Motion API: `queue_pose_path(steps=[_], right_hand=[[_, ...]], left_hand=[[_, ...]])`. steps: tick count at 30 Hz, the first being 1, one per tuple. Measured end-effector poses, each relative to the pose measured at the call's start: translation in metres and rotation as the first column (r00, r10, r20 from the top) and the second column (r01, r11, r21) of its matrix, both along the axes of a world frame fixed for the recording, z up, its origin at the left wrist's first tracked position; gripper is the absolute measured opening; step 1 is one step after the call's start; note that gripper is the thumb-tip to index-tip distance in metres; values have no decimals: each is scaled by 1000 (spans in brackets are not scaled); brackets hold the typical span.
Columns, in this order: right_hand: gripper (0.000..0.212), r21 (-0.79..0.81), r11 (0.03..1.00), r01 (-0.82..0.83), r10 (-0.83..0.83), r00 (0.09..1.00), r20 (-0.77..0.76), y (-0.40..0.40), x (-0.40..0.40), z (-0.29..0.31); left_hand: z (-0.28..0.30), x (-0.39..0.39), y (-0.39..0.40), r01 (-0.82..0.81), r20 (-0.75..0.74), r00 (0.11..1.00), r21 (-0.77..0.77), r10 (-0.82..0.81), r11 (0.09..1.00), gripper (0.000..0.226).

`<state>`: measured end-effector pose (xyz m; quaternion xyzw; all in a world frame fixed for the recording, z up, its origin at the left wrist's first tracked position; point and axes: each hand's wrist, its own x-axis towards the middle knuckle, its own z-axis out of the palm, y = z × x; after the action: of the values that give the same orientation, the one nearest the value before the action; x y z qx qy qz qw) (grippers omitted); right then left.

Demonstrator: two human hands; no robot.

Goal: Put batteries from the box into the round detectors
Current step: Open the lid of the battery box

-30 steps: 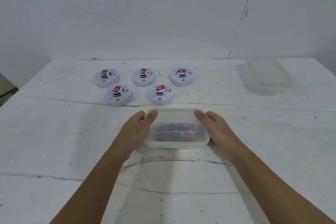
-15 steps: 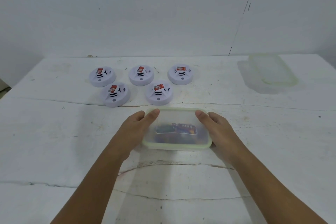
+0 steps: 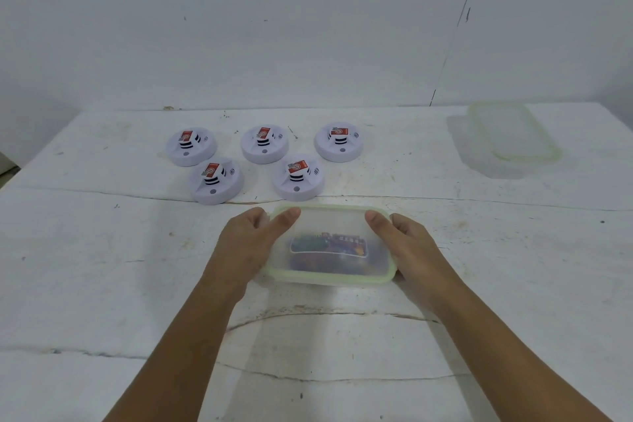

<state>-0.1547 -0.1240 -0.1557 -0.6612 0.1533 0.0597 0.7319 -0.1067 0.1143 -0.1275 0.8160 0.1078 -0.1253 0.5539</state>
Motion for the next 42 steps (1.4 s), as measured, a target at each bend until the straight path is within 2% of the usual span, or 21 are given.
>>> queue_pose_path(steps=[2,4,7,10,13,17,20,22,23,25,27,29,31,34,36,38,40,42], right_hand=[[76,-1,1000,3,-3,1000,-2,0,0,0],[81,13,1000,-4,5,1000,-12,2,-1,3],[68,-10,1000,-8,7,999,-31,2,-1,7],[69,9,1000,-2,2,1000,-29,3,0,9],[53,26,997,77,-77,997,3,3,0,9],[54,-5,994,109,-108,994,35,2,-4,10],[52,24,994,102,-103,995,12,3,-6,13],[49,14,994,105,-105,994,9,3,-5,16],[46,-42,994,98,-98,995,13,3,-5,19],[34,-271,960,68,-58,997,43,0,0,23],[22,-411,911,37,-1,996,89,-5,6,25],[12,-460,888,-1,62,991,118,-7,12,28],[10,-515,856,-41,126,983,131,-5,19,32],[21,-544,826,-148,228,970,83,1,29,40],[27,-600,762,-244,309,951,6,0,34,44],[36,-626,708,-326,366,928,-69,-6,36,46],[41,-547,720,-427,411,898,-160,-14,34,48],[35,-388,756,-527,468,850,-243,-19,27,49]], left_hand=[[1,-2,-1,-30,58,998,13,29,999,61],[1,-3,0,-5,31,1000,-10,5,1000,60],[4,-5,-1,1,8,1000,-8,-1,1000,57],[4,-5,-1,-3,11,1000,-9,3,1000,58],[3,-5,-1,-3,4,1000,-21,3,1000,59],[2,-5,0,-3,-7,1000,-25,3,1000,58],[3,-6,-1,-11,28,1000,4,11,1000,57],[4,-11,-2,-78,120,990,71,69,994,56],[5,-16,-1,-151,189,973,98,131,984,58],[10,-31,4,-297,337,908,96,250,950,60],[18,-48,10,-312,425,873,109,240,944,54],[23,-64,12,-197,402,910,213,98,957,53],[27,-78,10,-25,279,958,298,-61,954,57],[26,-87,4,167,86,978,216,-189,962,56],[25,-88,0,162,47,984,153,-171,975,53],[25,-85,-1,119,68,989,165,-132,979,50],[23,-82,-1,76,102,990,198,-98,977,46],[19,-78,-4,59,111,991,183,-80,981,44]])
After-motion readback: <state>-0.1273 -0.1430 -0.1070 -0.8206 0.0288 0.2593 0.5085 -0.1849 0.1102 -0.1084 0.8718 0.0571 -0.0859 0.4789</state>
